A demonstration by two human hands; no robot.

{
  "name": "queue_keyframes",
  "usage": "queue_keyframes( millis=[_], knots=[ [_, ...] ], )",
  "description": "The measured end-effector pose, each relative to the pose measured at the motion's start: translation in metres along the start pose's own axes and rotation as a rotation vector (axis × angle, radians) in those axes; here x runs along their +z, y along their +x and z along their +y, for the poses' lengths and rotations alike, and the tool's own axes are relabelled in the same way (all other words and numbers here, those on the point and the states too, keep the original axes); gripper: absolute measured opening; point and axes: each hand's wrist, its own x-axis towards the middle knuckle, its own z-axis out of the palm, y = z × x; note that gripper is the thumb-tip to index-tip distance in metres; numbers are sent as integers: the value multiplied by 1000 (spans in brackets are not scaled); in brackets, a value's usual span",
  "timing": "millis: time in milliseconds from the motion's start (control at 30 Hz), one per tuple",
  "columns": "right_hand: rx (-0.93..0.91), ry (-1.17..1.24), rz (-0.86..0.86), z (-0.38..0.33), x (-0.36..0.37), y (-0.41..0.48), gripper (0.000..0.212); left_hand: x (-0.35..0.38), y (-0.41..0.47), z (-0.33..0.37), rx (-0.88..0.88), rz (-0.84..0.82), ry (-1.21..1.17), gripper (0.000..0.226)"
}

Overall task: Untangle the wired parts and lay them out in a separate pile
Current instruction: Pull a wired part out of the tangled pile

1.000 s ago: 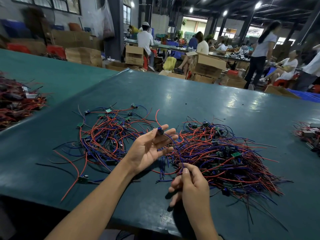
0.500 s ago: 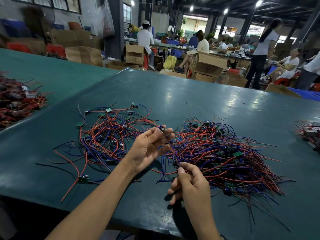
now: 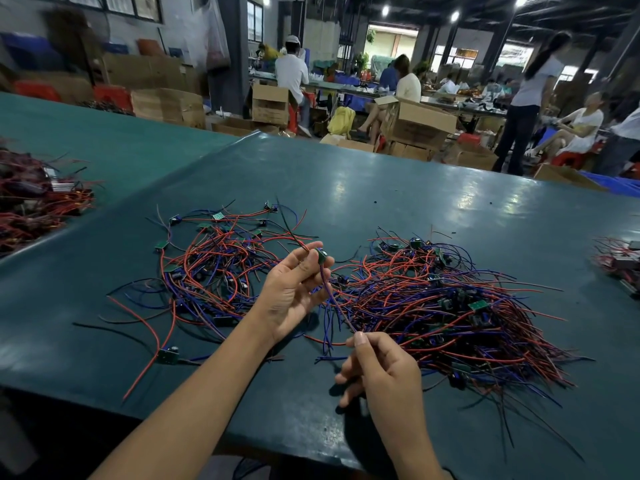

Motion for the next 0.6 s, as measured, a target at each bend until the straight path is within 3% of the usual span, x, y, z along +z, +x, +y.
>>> queue_keyframes(
  millis=[167,367,600],
  knots=[
    [-89,18,68,-20,-14,-8,20,0,-2,1,-6,-29,-3,19],
    [-202,-125,233,-59,-74,9,9,1,-5,0,-7,-20,66,17],
    [-93,-10,286,-101,-168,50,8,33,-6,-10,-23,-57,79,8]
  ],
)
